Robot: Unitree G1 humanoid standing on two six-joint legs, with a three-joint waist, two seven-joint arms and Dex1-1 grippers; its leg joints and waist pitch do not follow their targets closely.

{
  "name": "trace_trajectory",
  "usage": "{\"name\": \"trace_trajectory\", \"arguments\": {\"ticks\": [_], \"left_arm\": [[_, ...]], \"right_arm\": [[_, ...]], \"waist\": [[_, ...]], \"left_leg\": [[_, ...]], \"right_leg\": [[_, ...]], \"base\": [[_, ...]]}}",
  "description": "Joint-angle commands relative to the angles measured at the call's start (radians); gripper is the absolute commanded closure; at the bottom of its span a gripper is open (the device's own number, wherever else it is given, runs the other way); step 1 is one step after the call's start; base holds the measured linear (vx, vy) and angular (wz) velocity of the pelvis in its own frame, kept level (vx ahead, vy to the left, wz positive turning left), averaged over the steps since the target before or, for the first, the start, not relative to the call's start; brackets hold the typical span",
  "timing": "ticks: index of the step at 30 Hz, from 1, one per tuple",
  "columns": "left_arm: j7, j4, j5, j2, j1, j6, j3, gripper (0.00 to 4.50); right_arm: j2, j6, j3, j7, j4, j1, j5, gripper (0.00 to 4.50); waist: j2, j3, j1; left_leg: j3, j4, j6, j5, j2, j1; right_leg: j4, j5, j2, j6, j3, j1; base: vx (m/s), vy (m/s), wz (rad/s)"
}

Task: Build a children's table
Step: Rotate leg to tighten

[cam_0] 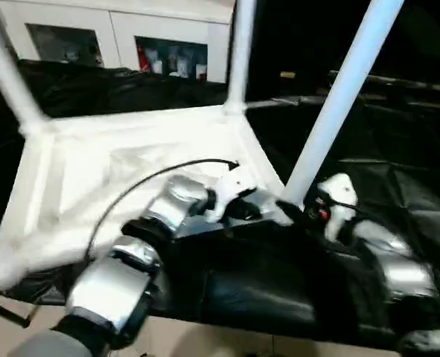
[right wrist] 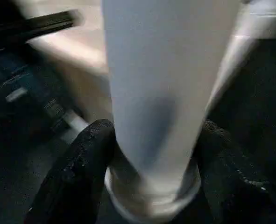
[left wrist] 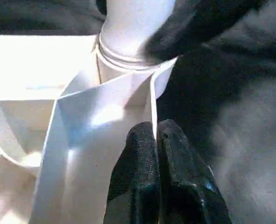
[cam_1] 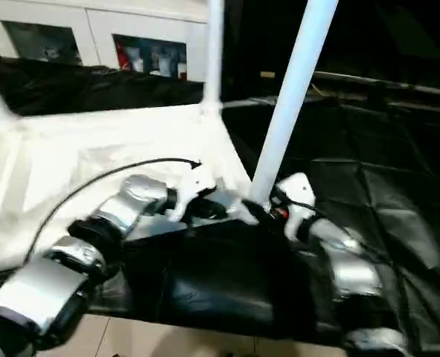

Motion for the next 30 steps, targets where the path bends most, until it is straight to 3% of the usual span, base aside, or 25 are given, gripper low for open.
{"name": "trace_trajectory", "arguments": {"ticks": [1, 2, 10, 15, 22, 26, 27, 29, 30], "left_arm": [[-0.120, -0.007, 0.016, 0.019, 0.023, 0.018, -0.053, 4.50], [-0.136, -0.010, 0.014, 0.024, 0.024, 0.020, -0.055, 4.50], [-0.266, -0.054, 0.006, 0.069, 0.029, 0.053, -0.077, 4.50], [-0.287, -0.069, 0.002, 0.078, 0.032, 0.062, -0.075, 4.50], [-0.281, -0.084, -0.002, 0.081, 0.036, 0.074, -0.077, 4.50], [-0.112, -0.049, 0.010, 0.047, 0.022, 0.059, -0.046, 4.50], [-0.026, -0.026, 0.016, 0.031, 0.012, 0.053, -0.032, 4.50], [0.091, 0.003, 0.018, 0.005, -0.003, 0.049, -0.009, 4.50], [0.124, 0.011, 0.015, -0.004, -0.007, 0.053, -0.001, 4.50]], "right_arm": [[-0.034, 0.034, 0.047, 0.135, -0.018, 0.020, 0.019, 1.73], [-0.043, 0.033, 0.049, 0.151, -0.017, 0.021, 0.019, 1.73], [-0.076, 0.053, 0.068, 0.215, -0.024, 0.016, 0.018, 1.73], [-0.067, 0.079, 0.066, 0.246, -0.038, 0.016, 0.042, 2.05], [-0.056, 0.101, 0.075, 0.252, -0.064, 0.031, 0.060, 2.22], [-0.034, 0.105, 0.060, 0.202, -0.078, 0.057, 0.057, 2.23], [-0.024, 0.107, 0.057, 0.159, -0.074, 0.067, 0.040, 2.24], [-0.001, 0.097, 0.049, 0.065, -0.050, 0.076, 0.003, 2.26], [0.012, 0.085, 0.043, 0.019, -0.032, 0.074, -0.012, 2.29]], "waist": [[-0.002, -0.049, 0.005], [-0.006, -0.047, 0.007], [-0.005, -0.045, 0.020], [-0.004, -0.048, 0.027], [-0.004, -0.048, 0.030], [-0.006, -0.047, 0.030], [-0.008, -0.043, 0.028], [-0.005, -0.039, 0.031], [-0.006, -0.038, 0.028]], "left_leg": [[0.014, -0.052, 0.146, -0.184, 0.005, -0.003], [0.014, -0.053, 0.141, -0.198, 0.005, -0.002], [0.016, -0.057, 0.096, -0.227, 0.006, 0.004], [0.019, -0.052, 0.108, -0.180, 0.006, 0.004], [0.019, -0.052, 0.101, -0.186, 0.006, 0.003], [0.018, -0.053, 0.099, -0.198, 0.004, 0.002], [0.017, -0.055, 0.094, -0.221, 0.004, 0.003], [0.017, -0.058, 0.067, -0.278, 0.004, 0.015], [0.017, -0.060, 0.060, -0.289, 0.004, 0.013]], "right_leg": [[-0.048, -0.019, -0.034, -0.305, 0.022, 0.055], [-0.049, -0.040, -0.033, -0.309, 0.021, 0.056], [-0.052, -0.112, -0.034, -0.292, 0.024, 0.055], [-0.042, -0.032, -0.030, -0.311, 0.022, 0.057], [-0.044, -0.060, -0.031, -0.302, 0.021, 0.057], [-0.047, -0.083, -0.032, -0.294, 0.021, 0.056], [-0.053, -0.129, -0.032, -0.284, 0.021, 0.052], [-0.066, -0.235, -0.035, -0.256, 0.024, 0.043], [-0.070, -0.260, -0.034, -0.247, 0.024, 0.042]], "base": [[0.000, 0.000, 0.00], [0.000, 0.000, 0.00], [0.000, 0.000, 0.00], [0.000, 0.000, 0.00], [0.000, 0.000, 0.00], [0.000, 0.000, 0.00], [0.000, 0.000, 0.00], [0.000, 0.000, 0.00], [0.000, 0.000, 0.00]]}}
